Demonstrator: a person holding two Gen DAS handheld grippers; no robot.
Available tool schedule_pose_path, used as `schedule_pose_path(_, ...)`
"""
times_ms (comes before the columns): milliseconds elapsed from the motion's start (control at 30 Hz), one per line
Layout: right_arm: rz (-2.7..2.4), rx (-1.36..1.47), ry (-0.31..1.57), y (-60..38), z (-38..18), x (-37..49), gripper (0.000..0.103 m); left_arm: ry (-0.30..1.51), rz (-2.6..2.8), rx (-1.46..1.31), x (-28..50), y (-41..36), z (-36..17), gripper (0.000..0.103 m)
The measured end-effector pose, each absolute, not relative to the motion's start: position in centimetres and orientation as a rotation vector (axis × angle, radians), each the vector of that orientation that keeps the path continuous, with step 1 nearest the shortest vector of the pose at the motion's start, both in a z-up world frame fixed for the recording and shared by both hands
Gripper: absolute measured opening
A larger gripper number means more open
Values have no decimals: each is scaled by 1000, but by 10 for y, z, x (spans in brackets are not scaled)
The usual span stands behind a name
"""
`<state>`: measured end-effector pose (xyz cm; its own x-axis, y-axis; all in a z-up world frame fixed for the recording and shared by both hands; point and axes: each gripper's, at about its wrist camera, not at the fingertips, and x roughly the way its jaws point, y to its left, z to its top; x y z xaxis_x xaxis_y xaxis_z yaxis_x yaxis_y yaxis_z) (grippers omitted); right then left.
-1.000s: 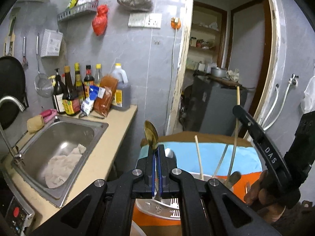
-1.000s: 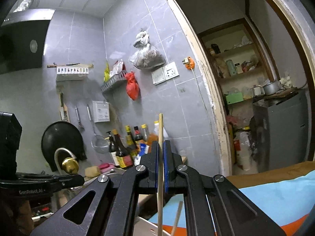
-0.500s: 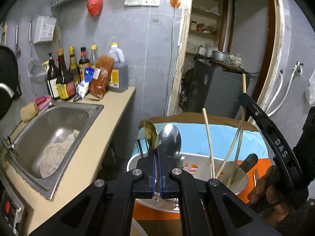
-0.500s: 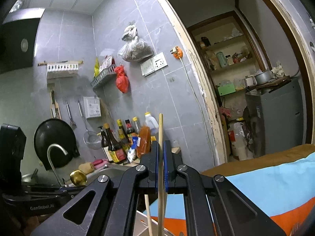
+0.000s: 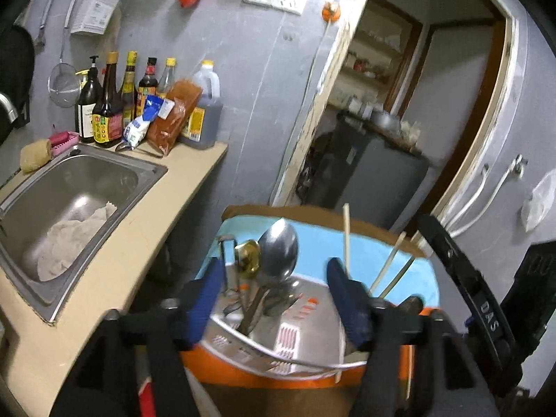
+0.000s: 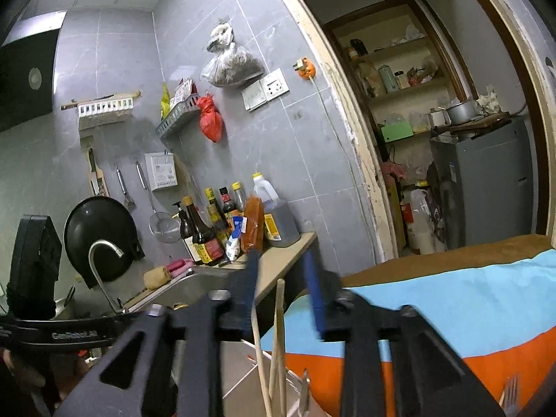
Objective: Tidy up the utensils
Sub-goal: 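Open both grippers to drop the spoon and chopstick into the caddy, then move both grippers back down over the fork and last chopstick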
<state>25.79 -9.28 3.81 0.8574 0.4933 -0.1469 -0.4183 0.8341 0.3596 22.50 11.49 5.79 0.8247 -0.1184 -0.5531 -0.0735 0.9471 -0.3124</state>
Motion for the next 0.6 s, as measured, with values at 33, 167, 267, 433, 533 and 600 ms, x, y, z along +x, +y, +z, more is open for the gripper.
schedule_pose_path(33,484,324,236,-94,40,256,29,594,-29,-340,224,114,59,61)
schedule_pose_path(167,457,308,227,-106,49,247,29,579,-14,-326,223,106,61,64)
schedule_pose_path(267,423,294,218,-120,56,238,46,544,12,-308,218,98,64,76)
schedule_pose_path(433,358,273,213,-149,64,222,66,452,66,-260,204,78,74,100)
schedule_pose_path(533,312,261,202,-170,68,210,83,387,82,-229,193,61,79,103)
schedule_pose_path(600,278,242,202,-184,70,202,90,368,76,-212,190,48,81,103)
